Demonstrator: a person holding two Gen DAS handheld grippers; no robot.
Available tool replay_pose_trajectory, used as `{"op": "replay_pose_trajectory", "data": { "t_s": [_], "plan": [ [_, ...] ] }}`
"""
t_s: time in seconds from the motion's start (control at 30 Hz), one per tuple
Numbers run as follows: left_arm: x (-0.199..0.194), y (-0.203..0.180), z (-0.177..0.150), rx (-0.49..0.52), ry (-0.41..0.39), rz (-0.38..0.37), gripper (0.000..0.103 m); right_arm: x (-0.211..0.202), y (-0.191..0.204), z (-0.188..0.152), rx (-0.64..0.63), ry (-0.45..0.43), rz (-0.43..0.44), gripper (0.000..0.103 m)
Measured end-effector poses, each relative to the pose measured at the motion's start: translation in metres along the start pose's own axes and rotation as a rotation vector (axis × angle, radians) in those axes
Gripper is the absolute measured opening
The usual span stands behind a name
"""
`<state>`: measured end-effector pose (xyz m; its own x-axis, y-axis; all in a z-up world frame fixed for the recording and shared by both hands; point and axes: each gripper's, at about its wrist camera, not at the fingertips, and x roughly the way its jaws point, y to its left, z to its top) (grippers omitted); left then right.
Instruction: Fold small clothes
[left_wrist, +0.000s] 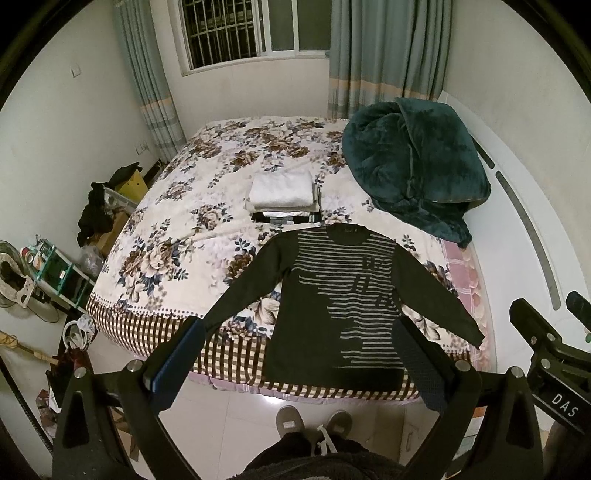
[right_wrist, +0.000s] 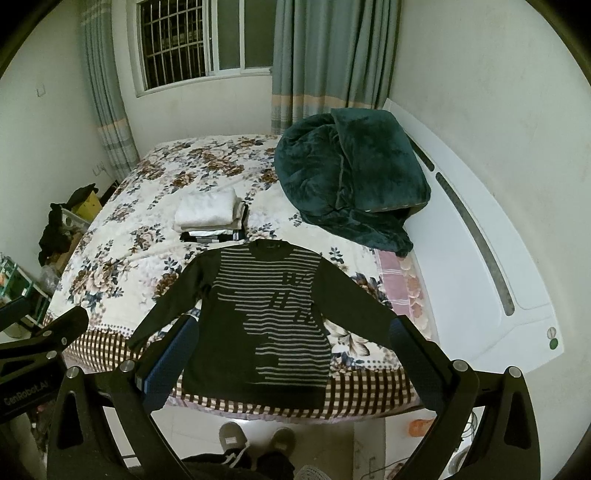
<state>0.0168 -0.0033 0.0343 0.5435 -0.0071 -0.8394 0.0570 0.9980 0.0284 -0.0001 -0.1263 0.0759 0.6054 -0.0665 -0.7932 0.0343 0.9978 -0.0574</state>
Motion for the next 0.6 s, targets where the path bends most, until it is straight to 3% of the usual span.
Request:
{"op": "replay_pose_trajectory", "data": {
  "t_s": [0.6],
  "plan": [
    [-0.0002,-0.0008,-0.0020,0.001,-0.009,-0.001,0.103,-0.0043,0.0008,0.0056,-0.003,-0.015,0.006,0.103]
  ]
}}
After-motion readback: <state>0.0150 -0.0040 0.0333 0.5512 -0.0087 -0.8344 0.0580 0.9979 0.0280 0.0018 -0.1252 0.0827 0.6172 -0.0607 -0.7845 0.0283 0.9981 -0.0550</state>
